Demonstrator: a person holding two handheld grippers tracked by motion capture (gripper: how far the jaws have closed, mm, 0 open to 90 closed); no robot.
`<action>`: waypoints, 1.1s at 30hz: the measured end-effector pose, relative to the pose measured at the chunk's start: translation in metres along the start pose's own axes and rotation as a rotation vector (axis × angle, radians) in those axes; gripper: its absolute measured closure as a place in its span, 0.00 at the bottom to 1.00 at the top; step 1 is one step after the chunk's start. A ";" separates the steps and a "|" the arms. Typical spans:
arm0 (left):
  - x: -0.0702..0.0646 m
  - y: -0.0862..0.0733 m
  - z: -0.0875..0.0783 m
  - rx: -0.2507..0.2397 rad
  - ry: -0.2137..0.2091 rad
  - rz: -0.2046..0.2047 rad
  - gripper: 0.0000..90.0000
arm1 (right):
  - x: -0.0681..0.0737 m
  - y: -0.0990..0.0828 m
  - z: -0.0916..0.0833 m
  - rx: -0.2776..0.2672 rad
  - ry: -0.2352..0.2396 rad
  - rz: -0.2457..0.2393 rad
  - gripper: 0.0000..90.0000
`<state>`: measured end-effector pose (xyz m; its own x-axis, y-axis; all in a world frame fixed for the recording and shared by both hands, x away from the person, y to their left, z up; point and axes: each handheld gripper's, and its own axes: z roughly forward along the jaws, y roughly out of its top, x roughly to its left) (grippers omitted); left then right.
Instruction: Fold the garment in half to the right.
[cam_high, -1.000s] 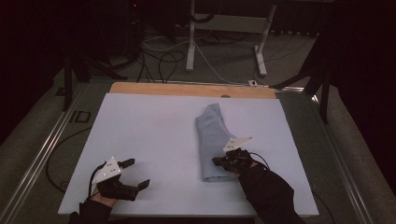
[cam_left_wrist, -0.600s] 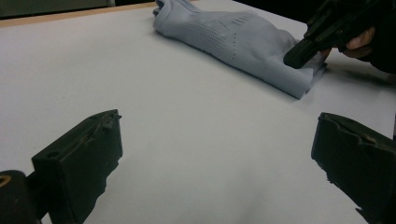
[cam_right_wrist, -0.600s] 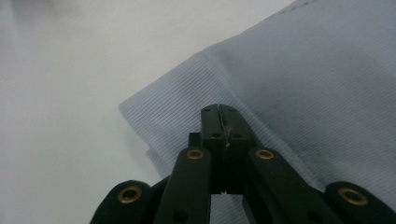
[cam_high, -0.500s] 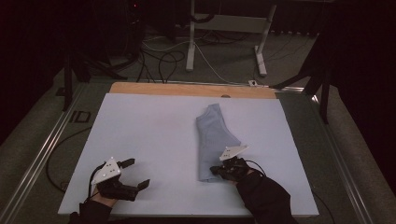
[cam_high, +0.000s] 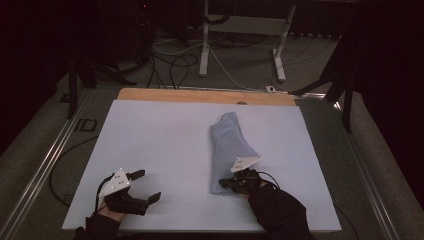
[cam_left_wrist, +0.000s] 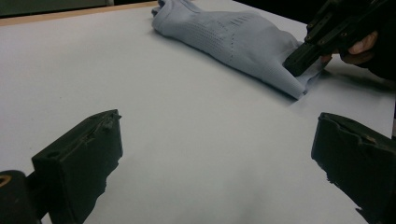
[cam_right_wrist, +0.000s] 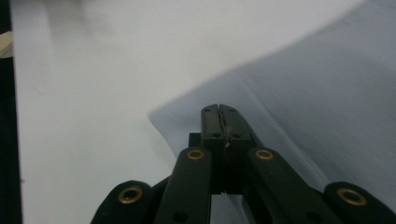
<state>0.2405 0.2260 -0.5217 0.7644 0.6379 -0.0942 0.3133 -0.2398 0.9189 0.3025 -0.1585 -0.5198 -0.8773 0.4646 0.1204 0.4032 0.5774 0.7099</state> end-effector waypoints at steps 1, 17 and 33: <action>0.000 0.000 0.000 0.002 -0.001 0.000 0.03 | 0.003 0.001 0.003 0.018 -0.014 -0.019 1.00; 0.000 0.000 0.000 -0.004 0.000 0.001 0.03 | 0.013 -0.001 0.016 0.042 0.007 -0.025 1.00; 0.001 -0.001 -0.001 -0.001 0.002 0.002 0.03 | 0.015 -0.001 0.013 0.023 0.020 -0.030 0.99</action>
<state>0.2404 0.2278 -0.5218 0.7636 0.6391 -0.0915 0.3112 -0.2402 0.9195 0.2924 -0.1432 -0.5274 -0.8943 0.4330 0.1132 0.3820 0.6067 0.6972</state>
